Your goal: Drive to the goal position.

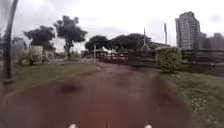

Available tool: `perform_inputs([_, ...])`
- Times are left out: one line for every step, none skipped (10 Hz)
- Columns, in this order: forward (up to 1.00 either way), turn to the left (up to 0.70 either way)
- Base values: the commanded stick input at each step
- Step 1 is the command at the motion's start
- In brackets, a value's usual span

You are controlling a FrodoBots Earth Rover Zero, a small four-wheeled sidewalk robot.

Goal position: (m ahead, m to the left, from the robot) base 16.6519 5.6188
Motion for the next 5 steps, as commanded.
perform_inputs([0.85, 0.01])
perform_inputs([0.85, 0.01])
perform_inputs([0.85, 0.01])
perform_inputs([0.85, 0.01])
perform_inputs([0.85, 0.01])
